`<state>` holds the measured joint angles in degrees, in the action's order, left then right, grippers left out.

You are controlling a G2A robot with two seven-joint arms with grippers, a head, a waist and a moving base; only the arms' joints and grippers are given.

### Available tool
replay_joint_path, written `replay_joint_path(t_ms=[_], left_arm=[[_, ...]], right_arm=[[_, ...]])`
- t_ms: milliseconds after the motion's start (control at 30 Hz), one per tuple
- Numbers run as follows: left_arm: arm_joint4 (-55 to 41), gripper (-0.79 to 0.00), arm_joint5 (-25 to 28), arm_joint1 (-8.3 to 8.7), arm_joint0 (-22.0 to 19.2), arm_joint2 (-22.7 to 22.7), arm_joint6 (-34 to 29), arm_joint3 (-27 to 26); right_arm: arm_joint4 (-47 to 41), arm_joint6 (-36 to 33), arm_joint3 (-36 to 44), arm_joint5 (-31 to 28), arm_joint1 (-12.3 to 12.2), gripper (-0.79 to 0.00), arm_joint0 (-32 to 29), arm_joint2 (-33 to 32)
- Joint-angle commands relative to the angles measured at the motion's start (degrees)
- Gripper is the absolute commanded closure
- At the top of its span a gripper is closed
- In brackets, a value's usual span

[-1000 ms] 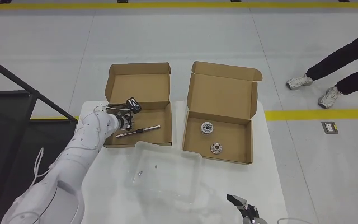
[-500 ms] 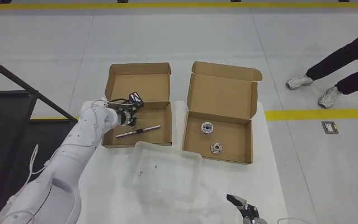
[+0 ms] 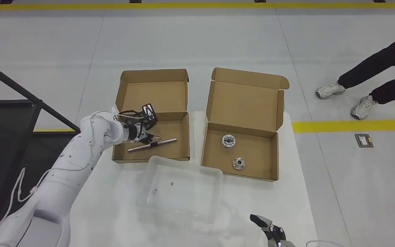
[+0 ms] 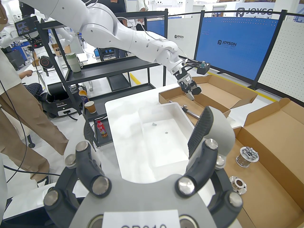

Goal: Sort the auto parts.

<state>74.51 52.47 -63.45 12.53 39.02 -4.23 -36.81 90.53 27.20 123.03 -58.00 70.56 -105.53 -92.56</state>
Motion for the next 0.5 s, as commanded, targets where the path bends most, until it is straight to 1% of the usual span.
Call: replay_joint_path(t_ms=[0, 133, 200, 300, 367, 467], left_arm=[[-0.14, -0.653, 2.09, 1.87, 2.22, 2.04, -1.22, -5.51], [-1.08, -0.702, 5.53, 5.92, 8.20, 7.58, -5.68, -18.22], [-2.21, -0.690, 5.53, 7.95, 12.31, 10.21, -9.31, -25.95], [-4.20, -0.671, 5.53, 10.89, 18.69, 14.24, -16.33, -37.16], [-6.27, -0.686, 5.53, 12.58, 22.78, 16.56, -21.29, -43.91], [-9.69, -0.733, 5.53, 14.66, 28.01, 19.50, -28.93, -52.00]], right_arm=[[0.00, 0.00, 0.00, 0.00, 0.00, -0.785, 0.00, 0.00], [0.00, 0.00, 0.00, 0.00, 0.00, -0.785, 0.00, 0.00], [0.00, 0.00, 0.00, 0.00, 0.00, -0.785, 0.00, 0.00], [0.00, 0.00, 0.00, 0.00, 0.00, -0.785, 0.00, 0.00], [0.00, 0.00, 0.00, 0.00, 0.00, -0.785, 0.00, 0.00], [0.00, 0.00, 0.00, 0.00, 0.00, -0.785, 0.00, 0.00]])
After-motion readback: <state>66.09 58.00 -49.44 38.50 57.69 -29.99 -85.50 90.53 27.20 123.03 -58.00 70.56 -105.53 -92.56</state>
